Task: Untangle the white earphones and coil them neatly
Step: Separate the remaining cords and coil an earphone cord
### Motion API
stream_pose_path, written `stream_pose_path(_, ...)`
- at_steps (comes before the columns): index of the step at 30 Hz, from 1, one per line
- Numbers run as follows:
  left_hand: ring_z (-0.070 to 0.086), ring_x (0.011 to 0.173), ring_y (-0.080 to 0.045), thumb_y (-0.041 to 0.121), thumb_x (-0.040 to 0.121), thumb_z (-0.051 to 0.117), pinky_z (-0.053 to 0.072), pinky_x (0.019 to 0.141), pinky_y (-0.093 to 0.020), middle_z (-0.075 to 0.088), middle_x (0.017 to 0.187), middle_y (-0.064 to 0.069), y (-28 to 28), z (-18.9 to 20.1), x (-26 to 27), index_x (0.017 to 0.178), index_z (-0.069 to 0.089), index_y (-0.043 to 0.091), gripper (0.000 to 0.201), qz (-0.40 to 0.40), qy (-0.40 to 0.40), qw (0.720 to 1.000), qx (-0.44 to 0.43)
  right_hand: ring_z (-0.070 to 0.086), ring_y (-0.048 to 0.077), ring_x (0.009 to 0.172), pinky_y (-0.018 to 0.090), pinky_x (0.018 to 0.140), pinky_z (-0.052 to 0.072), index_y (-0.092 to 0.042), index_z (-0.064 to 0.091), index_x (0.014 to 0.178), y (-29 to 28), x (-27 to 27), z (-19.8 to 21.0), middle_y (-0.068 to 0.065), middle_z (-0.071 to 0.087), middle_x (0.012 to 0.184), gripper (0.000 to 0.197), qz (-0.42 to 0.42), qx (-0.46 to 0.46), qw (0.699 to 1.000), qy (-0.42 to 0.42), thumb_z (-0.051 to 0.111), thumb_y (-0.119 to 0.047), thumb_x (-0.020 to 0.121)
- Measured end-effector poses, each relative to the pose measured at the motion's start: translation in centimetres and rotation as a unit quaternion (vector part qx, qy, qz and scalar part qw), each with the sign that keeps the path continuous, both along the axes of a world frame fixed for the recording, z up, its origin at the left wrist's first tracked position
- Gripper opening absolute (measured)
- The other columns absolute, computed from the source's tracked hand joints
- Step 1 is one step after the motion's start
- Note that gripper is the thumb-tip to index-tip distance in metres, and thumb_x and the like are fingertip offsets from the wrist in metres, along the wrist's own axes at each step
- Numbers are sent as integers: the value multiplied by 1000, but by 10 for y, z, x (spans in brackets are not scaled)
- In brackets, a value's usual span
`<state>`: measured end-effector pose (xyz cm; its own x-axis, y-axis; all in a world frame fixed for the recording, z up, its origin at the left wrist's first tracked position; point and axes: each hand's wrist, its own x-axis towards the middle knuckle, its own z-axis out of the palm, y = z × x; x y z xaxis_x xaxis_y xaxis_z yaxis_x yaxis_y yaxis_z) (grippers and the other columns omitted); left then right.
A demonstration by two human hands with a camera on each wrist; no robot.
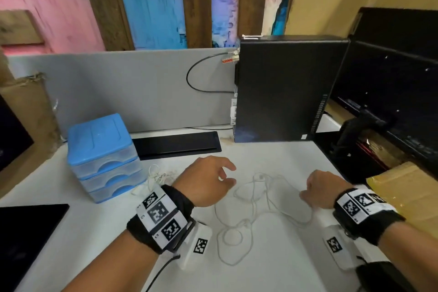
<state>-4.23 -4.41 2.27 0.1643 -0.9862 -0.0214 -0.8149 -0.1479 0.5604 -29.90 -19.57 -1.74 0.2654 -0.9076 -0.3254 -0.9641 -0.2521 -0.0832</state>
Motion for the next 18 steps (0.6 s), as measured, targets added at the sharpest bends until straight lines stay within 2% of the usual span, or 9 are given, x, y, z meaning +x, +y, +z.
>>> stream_pose_path(2,62,87,-5,43,91,64,52,85,-26,64,95,16,-2,0,-9,116,65,38,26,-15,6,1000,1,63,16,71,26,64,53,-16,57,90,3,3,1,-2,65,82,21,-4,16,999,44,64,-32,78)
stream_pose_path(4,64,86,-5,42,91,65,52,84,-26,65,95,15,-3,-1,-16,116,66,36,26,-29,22,999,4,67,20,67,26,61,55,-12,59,82,3,7,-1,2,69,74,12,2,41,999,36,60,-17,72)
stream_pose_path(6,64,83,-4,39,91,66,51,80,-23,67,93,14,-4,-4,-22,114,67,34,23,-42,48,998,-5,67,23,71,25,60,52,-12,57,72,6,15,-2,4,66,73,1,21,53,998,25,56,-13,72)
stream_pose_path(8,64,85,-3,33,91,67,49,78,-18,68,93,13,-5,-7,-26,109,70,33,18,-44,85,995,-38,67,23,79,26,65,50,-14,57,71,11,29,-1,5,68,80,11,61,32,997,-41,55,-18,81)
stream_pose_path(9,64,86,-1,29,91,68,49,77,-16,69,93,12,-6,-8,-27,105,71,32,14,-42,102,992,-63,68,23,77,28,66,52,-14,58,71,19,39,3,5,70,80,15,73,27,991,-111,55,-19,85)
stream_pose_path(11,65,84,0,23,91,68,49,75,-13,71,91,13,-5,-10,-24,96,72,32,12,-23,130,985,-111,69,23,65,31,60,54,-10,59,72,41,63,12,6,70,75,21,67,81,939,-326,59,-15,93)
stream_pose_path(13,69,76,-6,22,88,72,55,74,-22,72,86,12,0,-13,-18,88,73,32,9,19,176,974,-142,65,21,56,26,50,48,-5,60,76,65,87,24,7,68,70,19,35,163,849,-501,63,-11,94)
stream_pose_path(15,71,71,-17,21,84,79,58,69,-34,72,84,5,9,-11,-8,86,73,28,9,69,267,947,-163,60,18,57,24,50,47,-4,64,78,83,102,32,8,66,70,16,6,205,793,-573,68,-12,91)
stream_pose_path(18,69,66,-23,23,71,87,56,64,-31,72,90,-8,27,-7,6,94,69,17,30,76,371,913,-153,55,17,57,26,50,46,-4,69,79,101,109,35,9,66,72,14,-14,242,757,-607,71,-15,88)
